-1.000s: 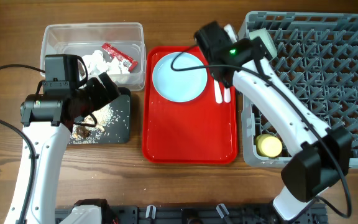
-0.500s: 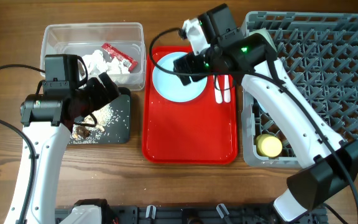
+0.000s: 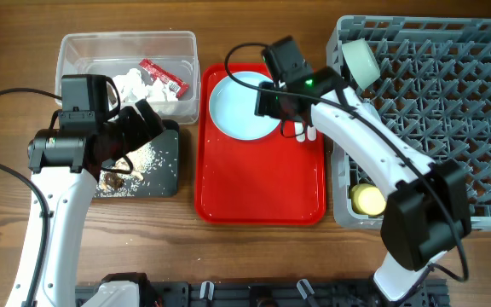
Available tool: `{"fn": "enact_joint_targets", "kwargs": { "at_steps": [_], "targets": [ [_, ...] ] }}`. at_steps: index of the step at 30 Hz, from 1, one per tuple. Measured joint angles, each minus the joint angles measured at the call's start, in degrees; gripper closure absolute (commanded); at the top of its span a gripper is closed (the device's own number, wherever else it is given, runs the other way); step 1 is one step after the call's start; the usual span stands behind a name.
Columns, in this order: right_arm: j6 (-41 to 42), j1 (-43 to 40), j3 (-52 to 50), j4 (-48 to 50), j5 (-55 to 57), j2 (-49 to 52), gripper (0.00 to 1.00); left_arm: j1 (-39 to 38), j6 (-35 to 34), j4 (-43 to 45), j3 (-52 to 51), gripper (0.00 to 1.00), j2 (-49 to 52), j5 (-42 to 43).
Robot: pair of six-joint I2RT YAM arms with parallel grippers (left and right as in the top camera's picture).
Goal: Sort waste into correct bins and load items into the dishwasher rack
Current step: 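Grasp the light-blue plate rim with the right gripper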
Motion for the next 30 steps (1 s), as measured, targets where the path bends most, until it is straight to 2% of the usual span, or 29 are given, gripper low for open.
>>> {"fn": "enact_joint_targets", "kwargs": {
  "at_steps": [6,12,14,19,26,30],
  "targets": [
    [4.9,0.0,-3.8,1.9,1.7,4.1,0.55,0.0,0.0,0.0,0.0,0.0,0.0,0.0],
    [6.5,0.0,-4.2,4.5,1.9,8.5,0.63,0.0,0.0,0.0,0.0,0.0,0.0,0.0],
    [6.7,0.0,-4.2,5.0,1.9,9.7,0.69,0.0,0.0,0.0,0.0,0.0,0.0,0.0],
    [7.6,0.0,-4.2,5.2,2.1,11.0,0.95,0.0,0.0,0.0,0.0,0.0,0.0,0.0],
    [7.6,-0.2,-3.5,4.5,1.4,10.9,0.96,0.0,0.0,0.0,0.0,0.0,0.0,0.0],
    [3.2,-0.4,-2.0,-0.6,1.4,9.7,0.96,0.0,0.0,0.0,0.0,0.0,0.0,0.0]
  ]
}}
